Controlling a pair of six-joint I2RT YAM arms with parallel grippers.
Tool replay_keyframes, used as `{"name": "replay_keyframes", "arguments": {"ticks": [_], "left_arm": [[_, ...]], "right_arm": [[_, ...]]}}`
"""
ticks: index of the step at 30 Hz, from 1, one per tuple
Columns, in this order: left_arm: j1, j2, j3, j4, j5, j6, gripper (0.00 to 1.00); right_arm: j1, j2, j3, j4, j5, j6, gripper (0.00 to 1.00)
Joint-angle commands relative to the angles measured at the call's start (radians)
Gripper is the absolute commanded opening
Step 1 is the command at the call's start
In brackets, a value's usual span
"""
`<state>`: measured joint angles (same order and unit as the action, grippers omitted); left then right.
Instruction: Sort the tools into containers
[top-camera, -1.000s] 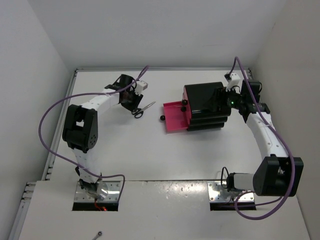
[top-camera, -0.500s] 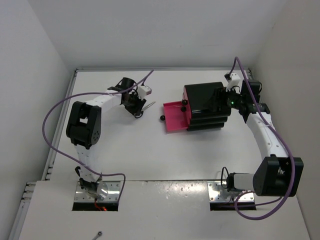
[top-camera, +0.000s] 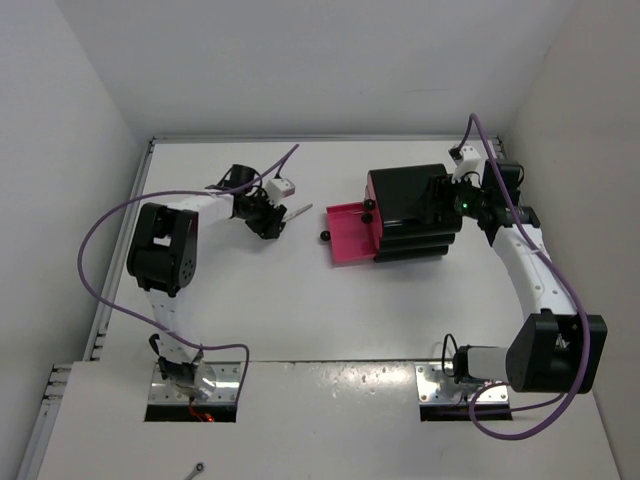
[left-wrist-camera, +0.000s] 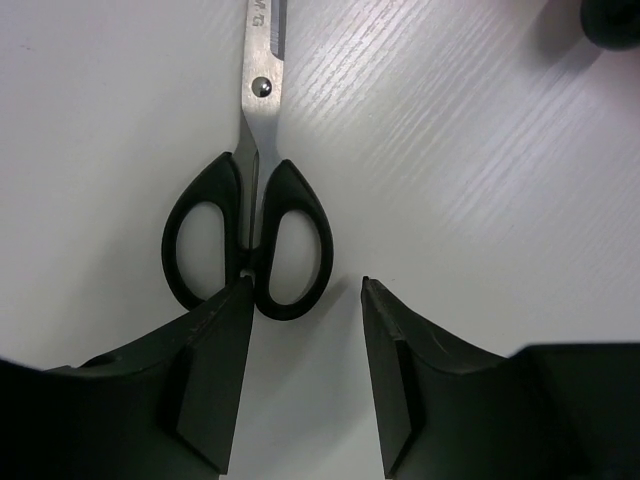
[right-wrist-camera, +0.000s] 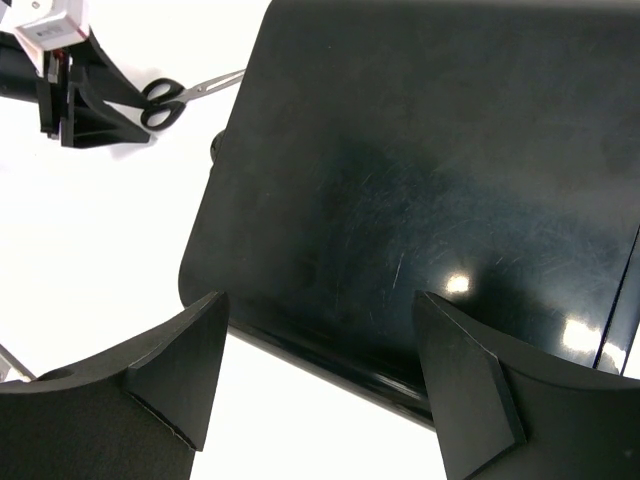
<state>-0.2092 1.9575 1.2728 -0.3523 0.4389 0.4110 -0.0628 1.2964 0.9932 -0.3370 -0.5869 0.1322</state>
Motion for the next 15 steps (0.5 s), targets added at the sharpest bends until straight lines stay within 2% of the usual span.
{"name": "replay_keyframes", "arguments": {"ticks": [1,15], "left_arm": [[0.039,-0.048,-0.027,0.070,0.078,0.051,0.53],[0.039,-0.183,-0.046,0.043,0.182,0.071,0.53]], "right_arm": [[0.008,0.001,-0.031,-0.080,0.010,0.012,0.75],[0.008,0.001,-0.031,-0.080,0.010,0.012,0.75]]}}
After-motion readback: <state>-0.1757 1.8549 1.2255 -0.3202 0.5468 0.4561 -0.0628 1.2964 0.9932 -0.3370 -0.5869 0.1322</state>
